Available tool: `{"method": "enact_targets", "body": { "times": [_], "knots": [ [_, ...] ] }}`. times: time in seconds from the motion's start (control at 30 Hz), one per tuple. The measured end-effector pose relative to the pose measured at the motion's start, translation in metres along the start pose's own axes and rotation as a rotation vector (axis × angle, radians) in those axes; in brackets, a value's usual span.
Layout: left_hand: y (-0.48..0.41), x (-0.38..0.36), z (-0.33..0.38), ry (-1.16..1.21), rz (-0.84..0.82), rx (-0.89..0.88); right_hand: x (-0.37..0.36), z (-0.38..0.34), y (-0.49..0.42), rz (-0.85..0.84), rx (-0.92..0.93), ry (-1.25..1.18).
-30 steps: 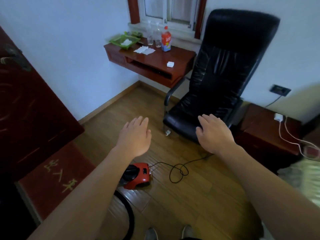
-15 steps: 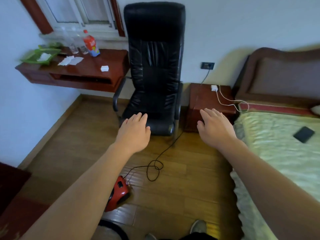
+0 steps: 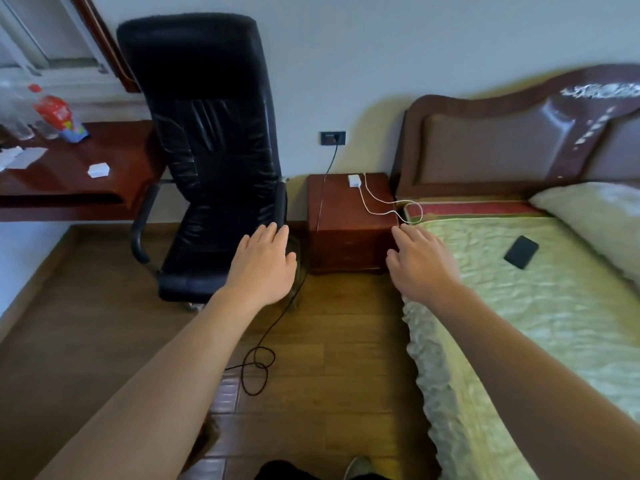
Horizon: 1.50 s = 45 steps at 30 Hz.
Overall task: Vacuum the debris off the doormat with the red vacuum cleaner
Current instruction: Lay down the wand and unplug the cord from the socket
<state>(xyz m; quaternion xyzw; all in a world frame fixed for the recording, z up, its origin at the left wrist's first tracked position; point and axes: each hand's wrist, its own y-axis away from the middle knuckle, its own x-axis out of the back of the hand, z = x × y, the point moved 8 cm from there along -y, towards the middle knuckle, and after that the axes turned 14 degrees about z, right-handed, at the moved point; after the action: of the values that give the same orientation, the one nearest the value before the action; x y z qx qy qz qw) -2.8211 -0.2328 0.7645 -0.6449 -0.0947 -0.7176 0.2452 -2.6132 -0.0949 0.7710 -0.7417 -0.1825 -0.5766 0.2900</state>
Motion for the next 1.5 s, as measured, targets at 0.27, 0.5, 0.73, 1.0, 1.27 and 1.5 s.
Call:
{"method": "enact_targets", "body": {
  "times": [0.27,0.5,0.73,1.0,1.27,1.5],
  "knots": [
    [-0.083,-0.031,0.009,0.027,-0.010,-0.022,-0.018,0.037,-0.064,-0.021,-0.062,-0.002],
    [-0.185,-0.067,-0.016,0.041,-0.019,-0.043,-0.056,0.041,-0.160,-0.034,-0.094,0.013],
    [-0.286,-0.091,-0.044,0.058,-0.058,-0.062,-0.088,0.039,-0.250,-0.003,-0.140,-0.019],
    [-0.371,-0.124,-0.046,0.068,-0.101,-0.041,-0.117,0.061,-0.342,-0.058,-0.142,-0.016],
    [-0.475,-0.162,-0.043,0.042,-0.098,0.050,-0.164,0.093,-0.473,-0.090,-0.024,-0.044],
    [-0.547,-0.199,-0.050,0.051,-0.147,0.142,-0.207,0.115,-0.570,-0.142,0.034,-0.064]
  ]
}}
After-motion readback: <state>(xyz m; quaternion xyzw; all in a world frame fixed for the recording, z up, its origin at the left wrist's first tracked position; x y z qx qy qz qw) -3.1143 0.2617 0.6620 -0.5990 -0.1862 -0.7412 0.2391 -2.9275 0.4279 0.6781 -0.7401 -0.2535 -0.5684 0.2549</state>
